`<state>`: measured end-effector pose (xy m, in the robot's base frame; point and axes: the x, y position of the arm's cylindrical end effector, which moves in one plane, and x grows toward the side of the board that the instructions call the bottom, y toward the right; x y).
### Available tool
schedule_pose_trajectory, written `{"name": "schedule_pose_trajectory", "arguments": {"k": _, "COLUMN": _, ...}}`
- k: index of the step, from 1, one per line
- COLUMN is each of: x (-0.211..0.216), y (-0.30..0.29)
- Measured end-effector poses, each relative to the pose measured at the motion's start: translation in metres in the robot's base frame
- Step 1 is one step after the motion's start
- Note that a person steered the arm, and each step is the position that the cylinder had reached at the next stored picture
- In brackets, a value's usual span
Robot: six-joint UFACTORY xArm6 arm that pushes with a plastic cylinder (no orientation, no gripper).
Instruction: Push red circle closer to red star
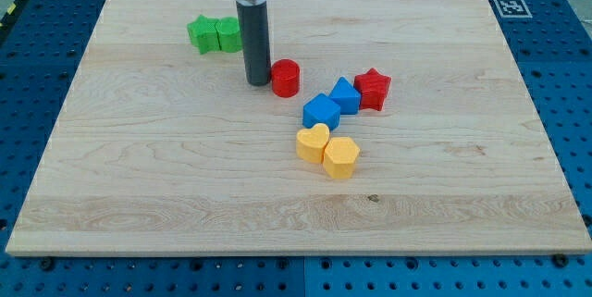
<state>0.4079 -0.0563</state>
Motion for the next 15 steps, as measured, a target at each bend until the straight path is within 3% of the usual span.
{"name": "schedule_pose_trajectory", "arguments": {"k": 1, "x": 0.027, "y": 0.001}}
{"name": "schedule_pose_trajectory", "arguments": {"k": 2, "x": 0.021, "y": 0.015}}
{"name": "schedule_pose_trajectory", "arguments": {"k": 4, "x": -0.025, "y": 0.034}}
{"name": "schedule_pose_trajectory", "arguments": {"k": 8, "x": -0.073, "y": 0.085}}
{"name": "schedule_pose_trajectory", "arguments": {"k": 11, "x": -0.043, "y": 0.171}}
{"name": "schedule_pose_trajectory", "arguments": {"k": 15, "x": -0.027, "y": 0.224}}
